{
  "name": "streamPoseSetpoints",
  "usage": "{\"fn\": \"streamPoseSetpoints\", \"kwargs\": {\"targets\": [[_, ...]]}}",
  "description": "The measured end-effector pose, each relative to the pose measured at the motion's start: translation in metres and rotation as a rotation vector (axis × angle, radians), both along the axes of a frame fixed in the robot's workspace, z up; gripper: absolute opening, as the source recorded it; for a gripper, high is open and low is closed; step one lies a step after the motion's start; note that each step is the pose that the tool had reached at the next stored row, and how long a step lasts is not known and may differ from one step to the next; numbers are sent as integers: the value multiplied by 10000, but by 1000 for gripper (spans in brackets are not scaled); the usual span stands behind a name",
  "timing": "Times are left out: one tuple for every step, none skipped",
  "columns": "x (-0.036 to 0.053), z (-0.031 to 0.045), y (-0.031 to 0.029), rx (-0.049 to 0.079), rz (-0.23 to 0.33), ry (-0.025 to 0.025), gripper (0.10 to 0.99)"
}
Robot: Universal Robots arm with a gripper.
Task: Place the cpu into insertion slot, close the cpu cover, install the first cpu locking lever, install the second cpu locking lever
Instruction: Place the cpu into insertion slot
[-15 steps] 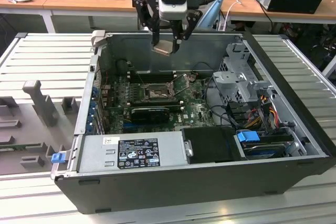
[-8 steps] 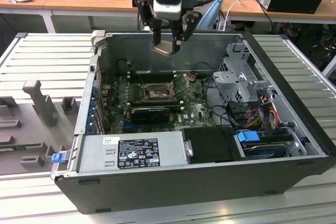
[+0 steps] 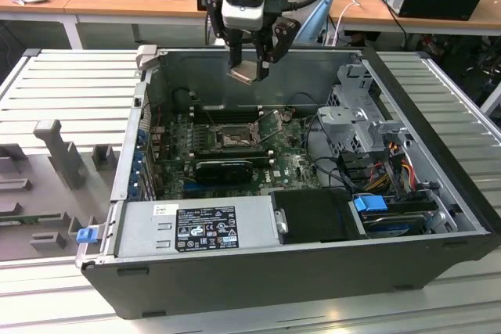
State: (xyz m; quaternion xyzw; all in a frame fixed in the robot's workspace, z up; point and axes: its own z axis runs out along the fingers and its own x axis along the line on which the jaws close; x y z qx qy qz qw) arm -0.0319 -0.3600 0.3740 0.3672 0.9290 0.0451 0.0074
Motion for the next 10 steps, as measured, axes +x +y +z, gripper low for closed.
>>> {"fn": "streamPoseSetpoints", "kwargs": {"targets": [[0,-1,0,0,-126,0,525],[0,-1,0,0,-216,0,525],[0,-2,0,0,-308,0,525],[0,-3,0,0,-484,0,525],[0,-4,0,0,-613,-1,525],[0,-5,0,0,-759,0,525],[0,-6,0,0,-843,0,525],[0,-6,0,0,-926,0,525],[0,-7,0,0,-1062,0,525],[0,-7,0,-1,-1146,0,525]]}}
